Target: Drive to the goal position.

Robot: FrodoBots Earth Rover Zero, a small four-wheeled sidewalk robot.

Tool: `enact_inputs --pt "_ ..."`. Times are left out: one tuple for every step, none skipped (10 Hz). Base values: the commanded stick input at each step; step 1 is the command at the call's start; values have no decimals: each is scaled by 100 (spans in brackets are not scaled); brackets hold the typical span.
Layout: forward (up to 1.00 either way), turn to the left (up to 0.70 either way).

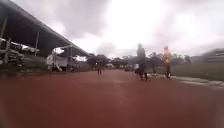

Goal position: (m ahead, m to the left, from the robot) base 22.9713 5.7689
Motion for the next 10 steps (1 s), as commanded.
enact_inputs --pt "50 2" --pt "50 2" --pt "50 2" --pt "50 2" --pt "50 2" --pt "50 2" --pt "50 2" --pt "50 2" --pt "50 2" --pt "50 2"
